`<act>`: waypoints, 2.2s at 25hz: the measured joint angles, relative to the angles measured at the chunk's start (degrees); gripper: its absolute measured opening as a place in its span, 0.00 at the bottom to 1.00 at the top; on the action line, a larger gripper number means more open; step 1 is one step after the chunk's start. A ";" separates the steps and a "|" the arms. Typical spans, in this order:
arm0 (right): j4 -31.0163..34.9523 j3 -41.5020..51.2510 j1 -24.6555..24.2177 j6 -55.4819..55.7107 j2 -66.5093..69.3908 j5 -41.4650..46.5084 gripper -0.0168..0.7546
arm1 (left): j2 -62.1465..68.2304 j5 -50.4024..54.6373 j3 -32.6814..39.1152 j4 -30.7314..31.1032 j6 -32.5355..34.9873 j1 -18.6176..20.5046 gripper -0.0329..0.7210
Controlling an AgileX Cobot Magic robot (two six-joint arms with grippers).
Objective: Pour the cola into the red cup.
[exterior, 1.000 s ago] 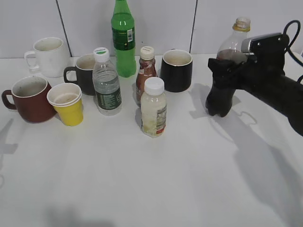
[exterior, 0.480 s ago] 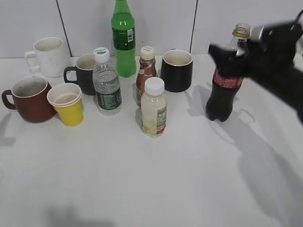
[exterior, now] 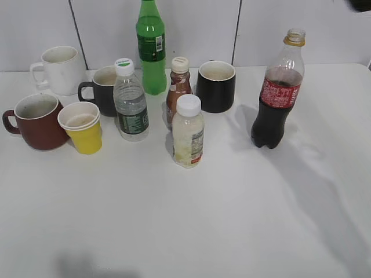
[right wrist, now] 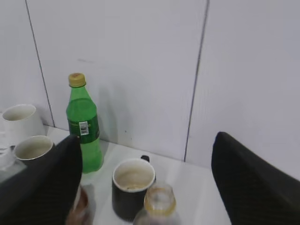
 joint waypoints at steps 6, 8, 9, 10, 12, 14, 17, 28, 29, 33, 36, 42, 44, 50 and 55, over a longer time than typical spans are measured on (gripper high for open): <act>-38.78 6.19 0.00 46.79 -16.15 -3.75 0.84 | -12.10 26.17 -4.47 -6.64 5.51 -6.15 0.46; -42.34 9.44 0.00 52.20 -20.79 -7.83 0.83 | -15.51 30.83 -4.50 -11.66 7.70 -7.42 0.46; -43.17 10.74 0.00 54.35 -23.48 -9.29 0.83 | -16.85 33.03 -4.50 -13.34 8.76 -7.70 0.46; -43.87 12.10 0.00 55.81 -25.24 -10.50 0.82 | -18.36 34.79 -4.50 -14.18 9.95 -7.78 0.46; -44.27 14.16 0.00 56.76 -27.88 -11.14 0.80 | -21.06 38.51 -4.50 -14.72 11.81 -7.78 0.46; -44.38 15.70 0.00 56.58 -29.25 -11.07 0.79 | -23.63 40.69 -4.54 -14.59 12.79 -7.78 0.46; -44.42 16.28 0.00 52.83 -27.55 -9.97 0.78 | -25.73 41.29 -4.54 -13.63 13.24 -7.85 0.45; -44.51 15.01 0.63 33.36 -8.43 15.47 0.75 | -25.86 39.02 -4.54 -12.16 13.36 -7.85 0.45; -44.51 14.99 1.20 31.68 -8.30 20.07 0.74 | -25.86 38.96 -4.54 -12.11 13.36 -7.85 0.45; -34.40 14.47 2.86 22.65 -8.91 30.82 0.74 | -25.86 38.45 -4.44 -12.11 13.36 -7.85 0.44; -5.36 14.00 4.19 -1.68 -11.17 33.70 0.74 | -25.86 39.47 -4.45 -11.98 13.36 -7.85 0.43; 49.43 4.25 8.74 -53.16 -13.37 63.02 0.74 | -25.86 40.92 -4.45 -12.37 13.42 -7.89 0.43; 57.27 2.21 8.86 -57.82 -14.64 70.63 0.74 | -25.86 42.18 -4.45 -12.98 13.42 -7.89 0.43; 59.44 4.56 8.86 -57.40 -30.49 83.78 0.73 | -29.92 51.00 -4.45 -10.58 13.83 -7.89 0.43; 59.53 10.73 8.86 -56.94 -48.04 86.31 0.73 | -35.88 55.65 -0.64 -12.14 17.54 -7.89 0.43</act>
